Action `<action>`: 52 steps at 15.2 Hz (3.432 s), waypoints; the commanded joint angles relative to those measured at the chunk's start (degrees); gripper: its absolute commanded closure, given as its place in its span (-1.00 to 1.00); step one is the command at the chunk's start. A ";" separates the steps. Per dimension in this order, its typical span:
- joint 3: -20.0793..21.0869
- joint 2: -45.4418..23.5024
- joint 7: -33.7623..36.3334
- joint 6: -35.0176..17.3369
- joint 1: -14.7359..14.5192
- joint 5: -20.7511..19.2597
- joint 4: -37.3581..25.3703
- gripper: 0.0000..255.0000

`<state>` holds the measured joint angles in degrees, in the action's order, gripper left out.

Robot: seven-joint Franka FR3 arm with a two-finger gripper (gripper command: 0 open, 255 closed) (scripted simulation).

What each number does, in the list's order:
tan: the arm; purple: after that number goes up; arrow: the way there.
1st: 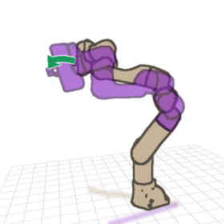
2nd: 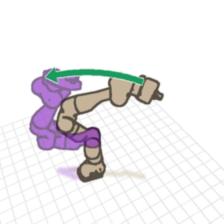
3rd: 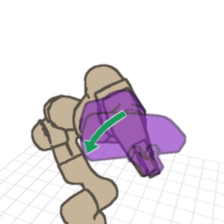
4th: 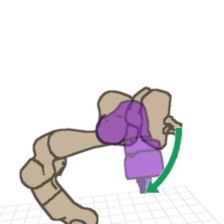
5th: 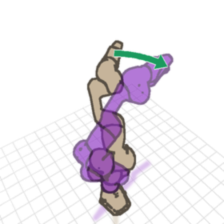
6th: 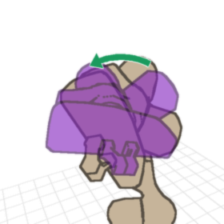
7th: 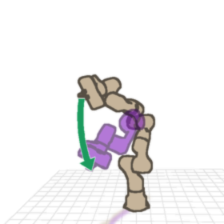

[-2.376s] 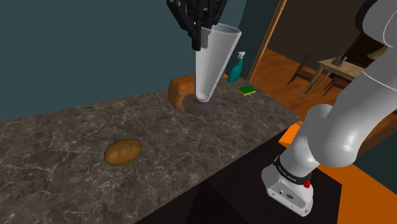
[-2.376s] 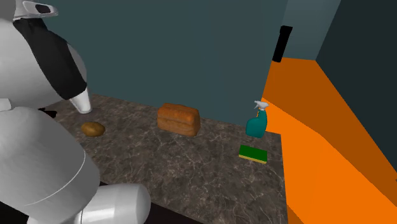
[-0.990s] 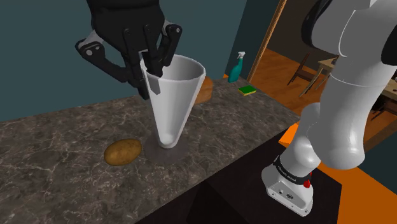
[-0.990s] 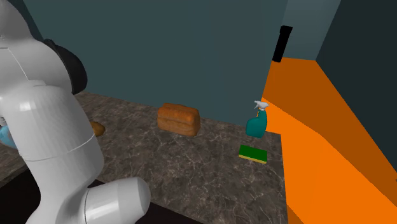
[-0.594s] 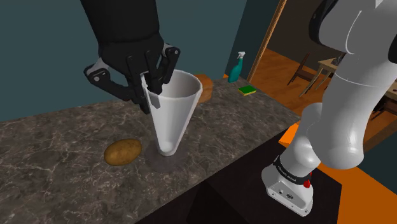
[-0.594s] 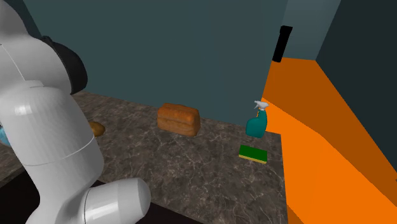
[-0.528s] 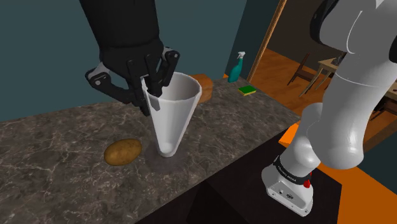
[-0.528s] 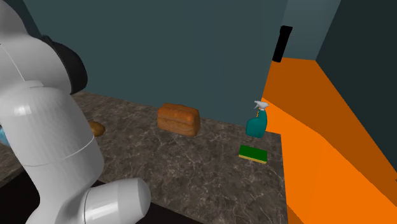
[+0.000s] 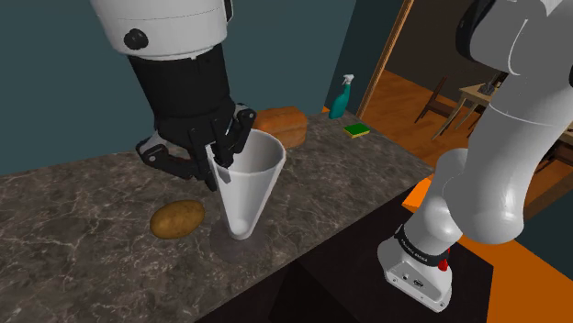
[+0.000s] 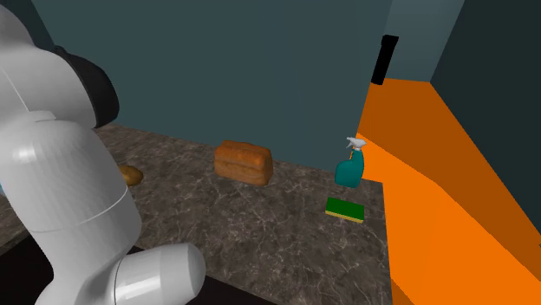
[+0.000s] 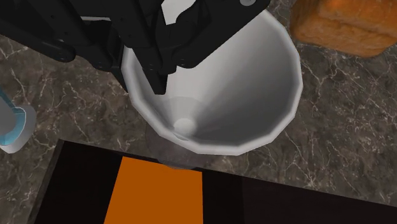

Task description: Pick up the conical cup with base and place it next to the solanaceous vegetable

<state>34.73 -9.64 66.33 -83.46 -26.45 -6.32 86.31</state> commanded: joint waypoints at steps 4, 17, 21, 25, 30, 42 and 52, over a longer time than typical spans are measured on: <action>-0.10 0.63 0.00 -4.08 0.34 0.31 4.55 1.00; -0.38 0.28 0.45 -13.99 0.71 -0.02 14.19 1.00; -0.48 -0.33 0.78 -16.89 0.69 -0.42 16.60 1.00; -0.60 -1.16 1.21 -19.74 0.61 -0.96 18.79 1.00; -0.68 -1.72 1.49 -21.34 0.55 -1.33 19.93 1.00; -0.60 -1.62 1.39 -19.44 0.45 -1.18 18.11 -1.00; -0.39 -1.82 1.29 -14.04 0.04 -1.09 12.54 -1.00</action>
<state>34.34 -11.46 67.62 -97.52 -26.41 -7.41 98.86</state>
